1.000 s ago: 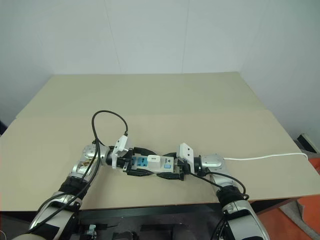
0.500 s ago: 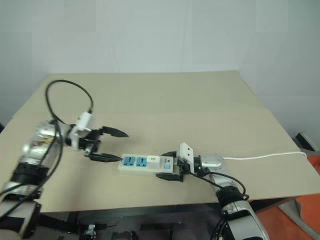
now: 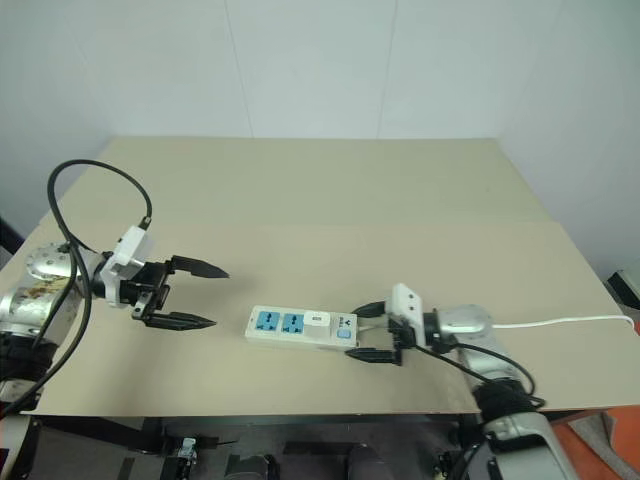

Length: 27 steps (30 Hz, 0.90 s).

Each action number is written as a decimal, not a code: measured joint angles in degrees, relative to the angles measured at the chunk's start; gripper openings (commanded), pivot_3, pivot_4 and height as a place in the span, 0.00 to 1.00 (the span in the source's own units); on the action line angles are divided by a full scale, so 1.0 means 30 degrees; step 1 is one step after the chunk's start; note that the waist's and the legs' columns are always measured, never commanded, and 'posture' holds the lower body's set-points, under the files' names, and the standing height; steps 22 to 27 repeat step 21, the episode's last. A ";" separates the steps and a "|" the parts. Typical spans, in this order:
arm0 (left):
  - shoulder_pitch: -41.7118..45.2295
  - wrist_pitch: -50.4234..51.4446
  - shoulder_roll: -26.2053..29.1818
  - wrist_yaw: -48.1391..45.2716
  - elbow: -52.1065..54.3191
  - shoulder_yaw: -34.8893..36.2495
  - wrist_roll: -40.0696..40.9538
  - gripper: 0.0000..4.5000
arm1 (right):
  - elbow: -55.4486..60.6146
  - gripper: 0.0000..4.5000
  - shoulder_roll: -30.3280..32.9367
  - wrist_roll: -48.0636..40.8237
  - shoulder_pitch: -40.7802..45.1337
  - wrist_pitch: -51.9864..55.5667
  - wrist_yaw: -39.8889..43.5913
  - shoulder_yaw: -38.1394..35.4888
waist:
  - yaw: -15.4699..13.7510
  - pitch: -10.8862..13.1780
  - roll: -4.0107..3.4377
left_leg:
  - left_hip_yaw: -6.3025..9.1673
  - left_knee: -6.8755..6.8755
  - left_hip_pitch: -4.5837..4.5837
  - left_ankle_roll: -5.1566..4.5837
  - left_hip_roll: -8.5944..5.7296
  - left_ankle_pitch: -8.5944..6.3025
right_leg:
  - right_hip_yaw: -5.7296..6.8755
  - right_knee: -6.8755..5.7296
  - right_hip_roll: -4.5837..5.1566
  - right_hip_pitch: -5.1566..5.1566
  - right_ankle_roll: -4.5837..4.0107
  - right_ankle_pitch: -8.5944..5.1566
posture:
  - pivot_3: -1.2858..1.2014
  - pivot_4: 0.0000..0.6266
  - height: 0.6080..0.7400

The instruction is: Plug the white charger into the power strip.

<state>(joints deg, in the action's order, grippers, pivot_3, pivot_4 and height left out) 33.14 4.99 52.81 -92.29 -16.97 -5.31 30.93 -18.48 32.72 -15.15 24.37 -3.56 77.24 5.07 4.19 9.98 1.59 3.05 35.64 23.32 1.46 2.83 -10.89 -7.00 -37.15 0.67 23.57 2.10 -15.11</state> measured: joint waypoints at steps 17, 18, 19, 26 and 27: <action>-0.5044 0.2245 0.2796 0.0608 0.1776 0.4806 -0.0089 1.00 | 0.5431 0.99 0.6194 -0.3980 -0.4492 0.3595 0.0149 -0.5834 | -0.0080 0.0021 -0.0020 | -0.0039 0.0013 -0.0042 -0.0007 0.0010 -0.0005 | -0.0009 -0.0002 0.0010 -0.0019 0.0002 -0.0002 | 0.52 0.24 1.00; -0.5208 0.2493 0.2795 0.0707 0.2009 0.4923 -0.0029 1.00 | 0.5473 0.99 0.6194 -0.4016 -0.4570 0.3729 0.0075 -0.5832 | -0.0081 0.0021 -0.0021 | -0.0041 0.0014 -0.0041 -0.0007 0.0008 -0.0004 | -0.0012 -0.0002 0.0012 -0.0019 0.0002 -0.0002 | 0.52 0.24 1.00; -0.5401 0.2649 0.2793 0.0814 0.2273 0.5078 -0.0019 1.00 | 0.5533 0.99 0.6194 -0.4014 -0.4625 0.3815 -0.0004 -0.5831 | -0.0083 0.0024 -0.0025 | -0.0043 0.0016 -0.0039 -0.0007 0.0007 -0.0005 | -0.0012 -0.0002 0.0015 -0.0019 0.0003 -0.0001 | 0.52 0.24 1.00; -0.5481 0.2839 0.2788 0.0985 0.2576 0.5147 -0.0018 1.00 | 0.5636 0.99 0.6194 -0.4012 -0.4674 0.3864 -0.0151 -0.5830 | -0.0099 0.0023 -0.0025 | -0.0045 0.0021 -0.0039 -0.0007 0.0005 -0.0005 | -0.0010 -0.0002 0.0016 -0.0020 0.0003 -0.0001 | 0.52 0.24 1.00; -0.5481 0.2839 0.2788 0.0985 0.2576 0.5147 -0.0018 1.00 | 0.5636 0.99 0.6194 -0.4012 -0.4674 0.3864 -0.0151 -0.5830 | -0.0099 0.0023 -0.0025 | -0.0045 0.0021 -0.0039 -0.0007 0.0005 -0.0005 | -0.0010 -0.0002 0.0016 -0.0020 0.0003 -0.0001 | 0.52 0.24 1.00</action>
